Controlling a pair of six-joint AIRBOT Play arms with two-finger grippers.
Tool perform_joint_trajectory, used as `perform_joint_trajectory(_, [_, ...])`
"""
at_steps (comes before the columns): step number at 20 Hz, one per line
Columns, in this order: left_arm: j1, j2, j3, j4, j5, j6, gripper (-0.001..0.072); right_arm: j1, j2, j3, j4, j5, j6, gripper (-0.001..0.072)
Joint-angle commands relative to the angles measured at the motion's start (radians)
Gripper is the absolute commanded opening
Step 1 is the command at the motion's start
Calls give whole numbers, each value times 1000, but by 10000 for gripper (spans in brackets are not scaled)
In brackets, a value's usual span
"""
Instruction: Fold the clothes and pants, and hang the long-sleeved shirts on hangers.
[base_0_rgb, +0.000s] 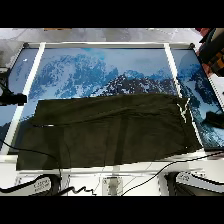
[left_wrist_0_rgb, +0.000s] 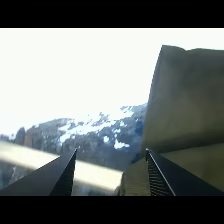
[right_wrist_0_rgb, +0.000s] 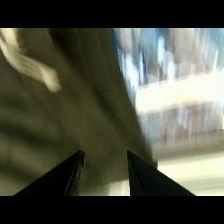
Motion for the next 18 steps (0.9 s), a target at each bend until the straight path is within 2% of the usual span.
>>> perform_joint_trajectory(1, [-3, 39, 5, -98, 4, 95, 463, -90, 11, -66, -56, 276, 58, 330])
perform_joint_trajectory(3, [-3, 35, 3, -152, 2, 116, 463, -166, 11, -130, -5, 256, 73, 428])
perform_joint_trajectory(6, [-3, 35, 2, -238, 0, 116, 463, -267, 11, -214, 5, 176, 36, 505])
perform_joint_trajectory(10, [-3, 35, 2, -359, -21, 106, 464, -354, 11, -242, 39, 15, 3, 514])
perform_joint_trajectory(13, [-3, 35, 2, -394, -68, 11, 464, -354, 10, -260, 69, -45, -16, 513])
perform_joint_trajectory(15, [-3, 35, 2, -394, -119, -33, 464, -354, 8, -269, 69, -85, -15, 510])
perform_joint_trajectory(18, [-2, 35, 2, -391, -250, -36, 464, -354, -26, -286, 75, -113, -14, 509])
